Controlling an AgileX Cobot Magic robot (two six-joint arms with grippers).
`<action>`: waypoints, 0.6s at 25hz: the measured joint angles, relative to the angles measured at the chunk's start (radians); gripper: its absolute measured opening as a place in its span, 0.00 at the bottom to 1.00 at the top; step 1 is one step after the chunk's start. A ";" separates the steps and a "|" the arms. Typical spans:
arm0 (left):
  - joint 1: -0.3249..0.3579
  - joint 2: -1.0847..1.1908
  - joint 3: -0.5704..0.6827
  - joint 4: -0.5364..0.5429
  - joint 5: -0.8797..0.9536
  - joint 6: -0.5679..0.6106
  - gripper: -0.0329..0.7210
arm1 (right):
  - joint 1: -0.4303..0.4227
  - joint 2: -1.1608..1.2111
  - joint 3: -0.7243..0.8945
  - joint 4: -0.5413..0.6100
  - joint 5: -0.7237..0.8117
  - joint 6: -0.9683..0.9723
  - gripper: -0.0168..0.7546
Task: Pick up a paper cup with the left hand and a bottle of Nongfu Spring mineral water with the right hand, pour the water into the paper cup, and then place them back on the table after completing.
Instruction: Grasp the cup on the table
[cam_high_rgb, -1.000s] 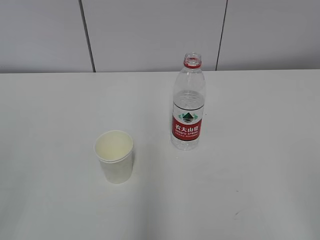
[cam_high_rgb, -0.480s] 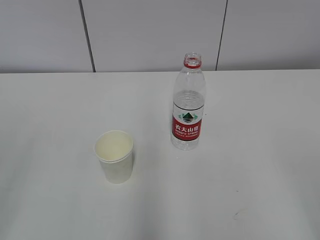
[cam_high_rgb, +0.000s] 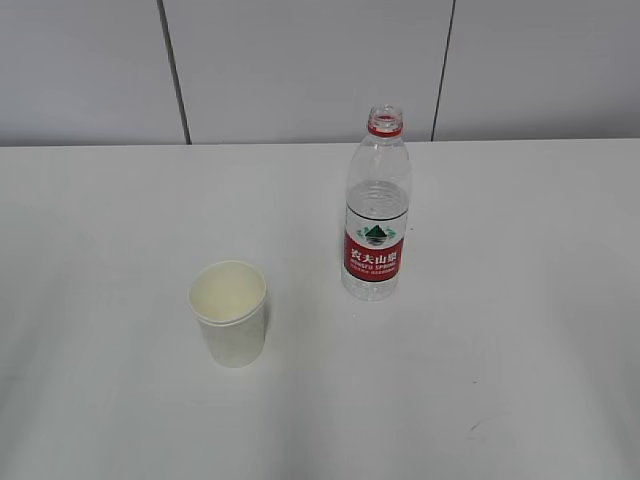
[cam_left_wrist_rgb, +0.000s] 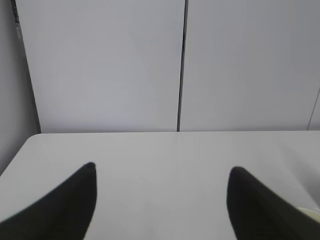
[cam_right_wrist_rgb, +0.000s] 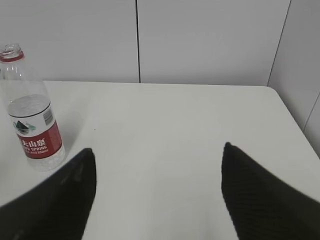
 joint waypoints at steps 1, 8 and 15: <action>0.000 0.012 0.004 0.000 -0.017 0.000 0.71 | 0.000 0.012 0.005 0.000 -0.017 -0.002 0.77; 0.000 0.132 0.006 0.001 -0.138 0.000 0.71 | 0.000 0.053 0.049 0.002 -0.131 -0.008 0.77; 0.000 0.305 0.006 0.041 -0.269 0.000 0.71 | 0.000 0.103 0.058 0.002 -0.167 -0.030 0.77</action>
